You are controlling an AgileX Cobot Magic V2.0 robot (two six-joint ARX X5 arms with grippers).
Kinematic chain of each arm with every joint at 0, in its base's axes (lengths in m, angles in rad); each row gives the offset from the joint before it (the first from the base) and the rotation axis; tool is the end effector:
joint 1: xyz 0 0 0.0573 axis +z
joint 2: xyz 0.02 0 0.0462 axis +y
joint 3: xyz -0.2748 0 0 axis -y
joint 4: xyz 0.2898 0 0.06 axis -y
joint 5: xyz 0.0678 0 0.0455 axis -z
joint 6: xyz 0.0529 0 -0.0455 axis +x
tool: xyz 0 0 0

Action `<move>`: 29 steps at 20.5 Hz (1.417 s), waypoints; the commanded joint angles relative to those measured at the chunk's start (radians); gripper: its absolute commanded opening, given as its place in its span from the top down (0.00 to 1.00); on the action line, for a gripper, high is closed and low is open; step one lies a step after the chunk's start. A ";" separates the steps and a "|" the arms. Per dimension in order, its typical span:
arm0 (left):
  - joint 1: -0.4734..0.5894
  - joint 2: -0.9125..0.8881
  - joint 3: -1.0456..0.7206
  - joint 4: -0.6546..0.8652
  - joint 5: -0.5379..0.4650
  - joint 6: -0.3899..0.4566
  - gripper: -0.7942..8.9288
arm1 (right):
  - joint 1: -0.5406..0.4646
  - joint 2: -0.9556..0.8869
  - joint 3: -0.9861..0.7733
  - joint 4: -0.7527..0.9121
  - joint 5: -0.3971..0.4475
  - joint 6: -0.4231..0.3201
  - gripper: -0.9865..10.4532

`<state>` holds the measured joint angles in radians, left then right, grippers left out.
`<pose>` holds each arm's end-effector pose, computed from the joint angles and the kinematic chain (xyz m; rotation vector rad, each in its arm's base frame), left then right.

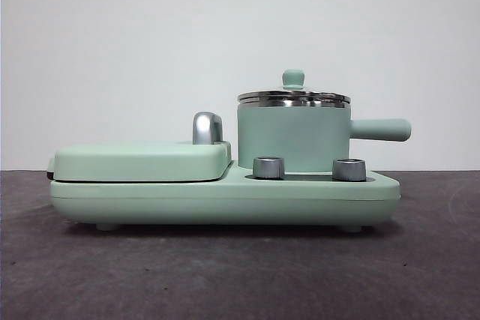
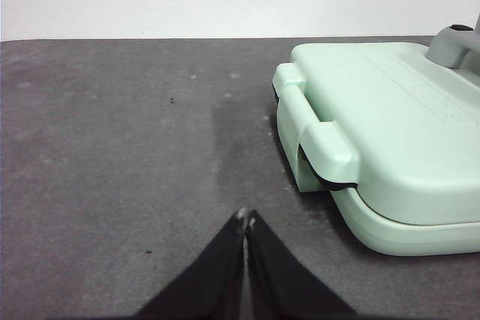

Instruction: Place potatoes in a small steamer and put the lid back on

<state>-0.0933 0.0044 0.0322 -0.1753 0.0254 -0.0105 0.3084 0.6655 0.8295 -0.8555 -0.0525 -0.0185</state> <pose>0.1518 -0.0156 0.1550 -0.0055 0.1481 -0.1177 0.1639 0.0551 0.3028 -0.1063 0.6863 0.3528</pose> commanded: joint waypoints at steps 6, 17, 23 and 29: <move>-0.002 -0.001 -0.019 0.016 0.001 0.018 0.91 | 0.003 0.005 0.008 0.011 0.001 0.007 0.90; -0.002 -0.001 -0.019 0.016 0.001 0.018 0.91 | -0.204 -0.486 -0.601 0.659 0.019 -0.020 0.90; -0.002 -0.001 -0.019 0.016 0.001 0.018 0.91 | -0.248 -0.662 -0.818 0.739 0.026 -0.006 0.90; -0.002 0.000 -0.019 0.016 0.001 0.018 0.91 | -0.254 -0.662 -0.818 0.731 0.027 -0.008 0.90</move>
<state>-0.0940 0.0048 0.0322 -0.1749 0.0254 -0.0063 0.0540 0.0048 0.0162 -0.1375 -0.0261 -0.0429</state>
